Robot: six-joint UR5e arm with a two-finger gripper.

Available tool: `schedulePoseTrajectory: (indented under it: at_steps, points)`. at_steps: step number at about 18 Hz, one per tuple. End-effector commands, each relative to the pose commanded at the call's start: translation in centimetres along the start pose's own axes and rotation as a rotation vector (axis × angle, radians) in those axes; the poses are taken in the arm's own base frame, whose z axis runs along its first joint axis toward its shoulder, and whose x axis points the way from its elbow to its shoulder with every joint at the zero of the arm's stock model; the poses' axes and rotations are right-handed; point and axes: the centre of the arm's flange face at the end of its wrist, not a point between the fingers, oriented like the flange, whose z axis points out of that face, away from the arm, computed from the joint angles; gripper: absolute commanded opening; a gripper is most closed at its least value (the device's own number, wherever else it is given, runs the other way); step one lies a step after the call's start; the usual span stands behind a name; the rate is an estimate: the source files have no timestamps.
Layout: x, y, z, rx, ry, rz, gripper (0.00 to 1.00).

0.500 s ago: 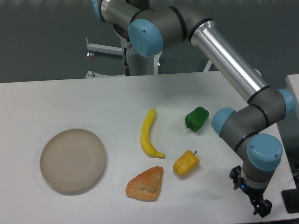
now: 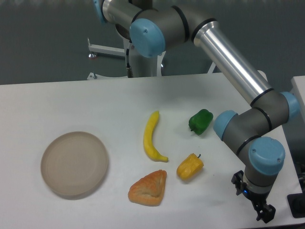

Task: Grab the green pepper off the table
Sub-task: 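Move the open gripper up and over toward the green pepper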

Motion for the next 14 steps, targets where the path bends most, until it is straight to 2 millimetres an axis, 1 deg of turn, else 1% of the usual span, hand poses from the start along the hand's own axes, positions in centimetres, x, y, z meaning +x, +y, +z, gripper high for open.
schedulePoseTrajectory:
  at_steps: [2, 6, 7, 10, 14]
  points:
    - [0.4, -0.1, -0.6, 0.006, 0.008, -0.027, 1.00]
    - [1.8, 0.1, -2.8, -0.007, 0.029, -0.047, 1.00]
    - [2.5, 0.1, -3.4, -0.009, 0.041, -0.048, 1.00]
    - [5.4, 1.0, -6.2, -0.004, 0.083, -0.093, 1.00]
    - [10.1, 3.0, -9.5, -0.009, 0.132, -0.170, 1.00]
